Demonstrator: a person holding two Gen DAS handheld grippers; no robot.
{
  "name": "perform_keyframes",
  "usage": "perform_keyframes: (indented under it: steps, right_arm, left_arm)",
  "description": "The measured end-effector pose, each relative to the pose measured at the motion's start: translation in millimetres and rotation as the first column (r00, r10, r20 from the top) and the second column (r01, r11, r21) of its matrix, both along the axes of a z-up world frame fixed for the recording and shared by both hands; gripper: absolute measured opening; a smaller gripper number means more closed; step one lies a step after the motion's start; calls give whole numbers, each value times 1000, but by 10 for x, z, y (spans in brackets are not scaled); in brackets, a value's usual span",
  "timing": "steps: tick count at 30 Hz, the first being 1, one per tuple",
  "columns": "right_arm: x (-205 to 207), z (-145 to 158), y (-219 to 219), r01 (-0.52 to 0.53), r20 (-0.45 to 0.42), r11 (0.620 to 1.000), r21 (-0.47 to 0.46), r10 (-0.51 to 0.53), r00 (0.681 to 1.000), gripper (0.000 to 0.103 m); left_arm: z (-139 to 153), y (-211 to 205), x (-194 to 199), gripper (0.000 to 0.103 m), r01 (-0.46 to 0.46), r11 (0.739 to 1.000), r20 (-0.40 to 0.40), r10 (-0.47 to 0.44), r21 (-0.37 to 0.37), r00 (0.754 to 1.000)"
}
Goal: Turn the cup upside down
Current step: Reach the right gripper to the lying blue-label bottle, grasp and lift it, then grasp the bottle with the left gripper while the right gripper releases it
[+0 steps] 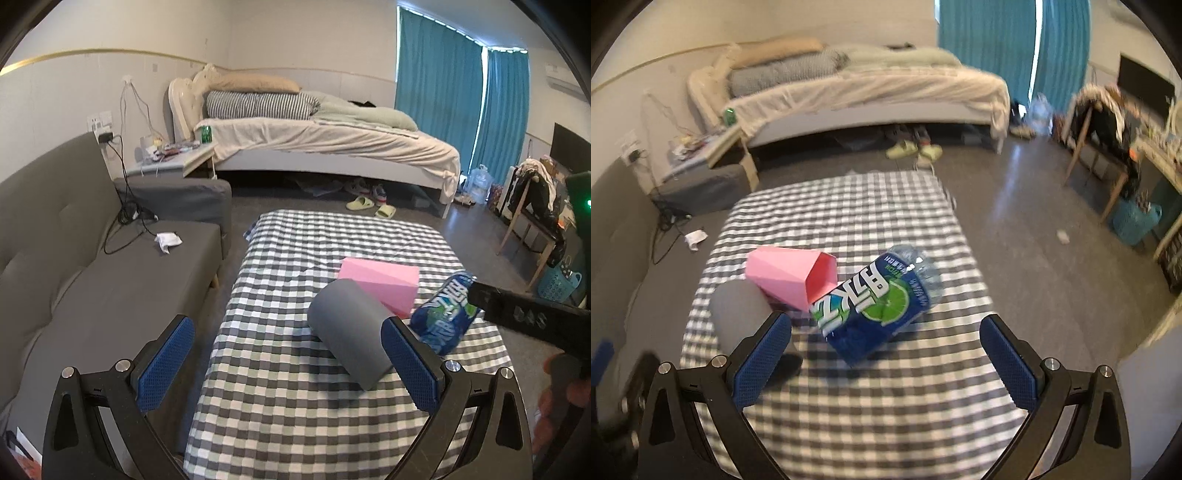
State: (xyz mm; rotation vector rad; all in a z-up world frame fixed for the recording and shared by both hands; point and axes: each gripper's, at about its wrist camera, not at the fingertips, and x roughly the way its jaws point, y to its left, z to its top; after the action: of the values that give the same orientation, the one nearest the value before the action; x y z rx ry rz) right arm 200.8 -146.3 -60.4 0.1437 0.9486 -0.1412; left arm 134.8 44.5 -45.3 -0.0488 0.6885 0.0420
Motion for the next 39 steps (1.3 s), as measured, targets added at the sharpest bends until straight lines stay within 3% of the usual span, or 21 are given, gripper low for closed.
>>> perform_keyframes:
  steps: [14,16,19,22,31,39]
  right_arm:
    - [459,-595,4,86,-164,991,101,-69,984,99]
    - [423,-645,-36,85,-172,982,169,-55,984,90]
    - [347,-626,-32,47,-169,982,185,-15,986,82]
    - [174,-596,-69,-6,-164,976,216,42,985,80]
    - [-716,-544,4,-231,-168,958,170,259,951,79]
    - [-1397,-578,14,-336,-148,934,121,352,924,79]
  left_arm:
    - [-382,124,235,103,-8,999,-89,4,-48,996]
    - [-402,126,217,103,-6,999,-96,1,-52,995]
    - [-412,121,198,103,-9,999,-106,4,-46,994]
    - [-387,90,165,103,-9,999,-105,5,-41,994]
    - [-252,-40,-106,103,4,1000,-98,-6,-18,995]
    - [-307,-79,-521,103,5,1000,-121,-9,-30,993]
